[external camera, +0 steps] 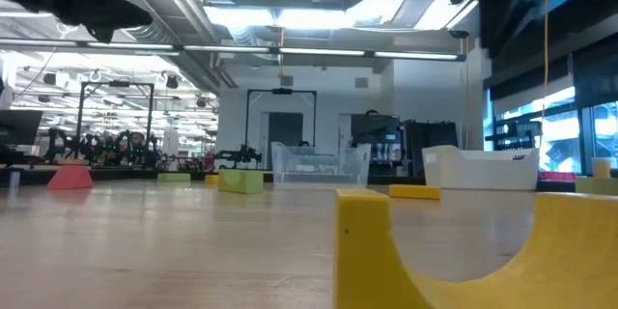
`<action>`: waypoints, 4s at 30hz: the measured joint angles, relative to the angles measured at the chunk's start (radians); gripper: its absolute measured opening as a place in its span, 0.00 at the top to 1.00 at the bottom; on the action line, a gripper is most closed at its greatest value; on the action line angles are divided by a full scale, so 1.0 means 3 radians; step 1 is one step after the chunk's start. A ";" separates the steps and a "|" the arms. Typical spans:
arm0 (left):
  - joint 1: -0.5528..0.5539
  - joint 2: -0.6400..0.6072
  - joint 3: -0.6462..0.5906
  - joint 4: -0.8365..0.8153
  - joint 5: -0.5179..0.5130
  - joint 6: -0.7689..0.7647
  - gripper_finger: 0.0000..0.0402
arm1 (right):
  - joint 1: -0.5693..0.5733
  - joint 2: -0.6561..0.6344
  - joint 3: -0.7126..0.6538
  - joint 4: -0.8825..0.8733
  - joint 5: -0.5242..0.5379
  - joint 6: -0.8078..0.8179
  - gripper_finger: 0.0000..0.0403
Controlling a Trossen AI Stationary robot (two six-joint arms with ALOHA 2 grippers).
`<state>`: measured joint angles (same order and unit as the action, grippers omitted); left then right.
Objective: Sort & place blocks by color
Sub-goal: Put the middle yellow block into the transparent bin
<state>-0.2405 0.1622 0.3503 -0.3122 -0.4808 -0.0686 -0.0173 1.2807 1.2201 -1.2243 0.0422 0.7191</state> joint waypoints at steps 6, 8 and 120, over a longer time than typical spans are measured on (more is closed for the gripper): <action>0.0000 0.0475 0.0487 -0.0442 -0.0046 -0.0066 0.94 | -0.0141 0.0478 0.0000 0.0493 -0.0149 -0.0823 0.63; 0.0000 0.0626 0.0644 -0.0599 -0.0099 -0.0160 0.94 | -0.0149 0.0637 0.0000 0.0633 -0.0152 -0.1178 0.63; -0.0001 0.1205 0.1173 -0.0853 -0.0104 -0.0199 0.94 | -0.0587 0.2212 0.0385 0.1205 -0.0084 -0.1852 0.69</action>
<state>-0.2409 0.5236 0.7021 -0.5682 -0.5121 -0.1282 -0.1934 1.9442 1.3356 -0.8627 0.0169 0.1636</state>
